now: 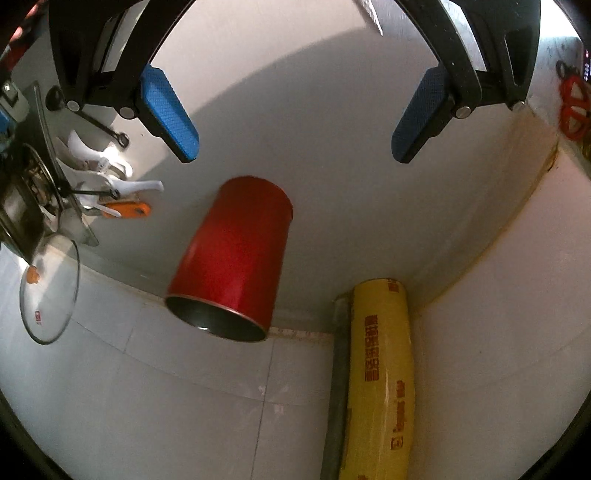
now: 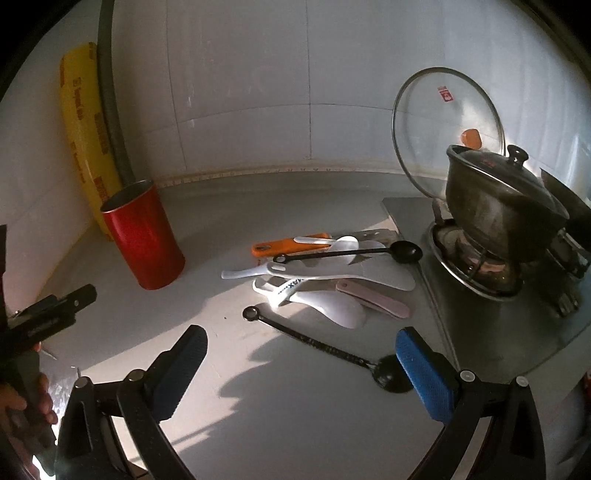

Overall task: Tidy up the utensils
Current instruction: 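Reach the left tool to the red holder, grasp it and lift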

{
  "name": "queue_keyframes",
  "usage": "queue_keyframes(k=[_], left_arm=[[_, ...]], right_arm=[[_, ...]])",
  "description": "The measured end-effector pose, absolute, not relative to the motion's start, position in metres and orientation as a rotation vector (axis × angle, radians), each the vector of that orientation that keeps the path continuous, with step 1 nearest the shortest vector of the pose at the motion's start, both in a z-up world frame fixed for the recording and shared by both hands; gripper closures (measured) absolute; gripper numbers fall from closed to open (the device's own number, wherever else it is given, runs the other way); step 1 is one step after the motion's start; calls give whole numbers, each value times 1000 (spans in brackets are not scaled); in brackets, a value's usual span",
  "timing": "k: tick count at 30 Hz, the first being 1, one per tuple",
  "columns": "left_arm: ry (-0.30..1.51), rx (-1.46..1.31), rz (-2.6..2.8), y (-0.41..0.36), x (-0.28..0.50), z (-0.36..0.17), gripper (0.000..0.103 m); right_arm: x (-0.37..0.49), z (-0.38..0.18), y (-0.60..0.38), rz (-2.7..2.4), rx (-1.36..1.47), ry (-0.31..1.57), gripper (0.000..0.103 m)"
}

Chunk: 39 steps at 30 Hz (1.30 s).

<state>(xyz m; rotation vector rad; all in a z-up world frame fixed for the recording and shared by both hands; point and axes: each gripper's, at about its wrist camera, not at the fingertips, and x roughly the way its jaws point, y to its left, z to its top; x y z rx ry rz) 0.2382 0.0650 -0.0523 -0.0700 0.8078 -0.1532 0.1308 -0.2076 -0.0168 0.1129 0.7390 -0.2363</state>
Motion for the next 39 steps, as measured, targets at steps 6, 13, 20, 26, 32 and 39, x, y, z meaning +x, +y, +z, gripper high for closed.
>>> queue_keyframes(k=[6,13,20,26,32,39], left_arm=[[832,-37,-197,51,266,-62,0],[803,-42,-180,34,295,-65,0],[811,-15,-192,4,319,-70,0],[801,-12,-136,-3,333,-78,0],[781,24,-105,-11,341,-79,0],[758,46,-73,-17,346,-80,0]], right_arm=[[141,-17,-213,-256,108,739,0],[160,-15,-230,-228,80,723,0],[177,-10,-263,-232,107,720,0],[184,-11,-270,-222,88,742,0],[186,-19,-276,-244,103,772,0],[184,-24,-276,-249,107,791,0]])
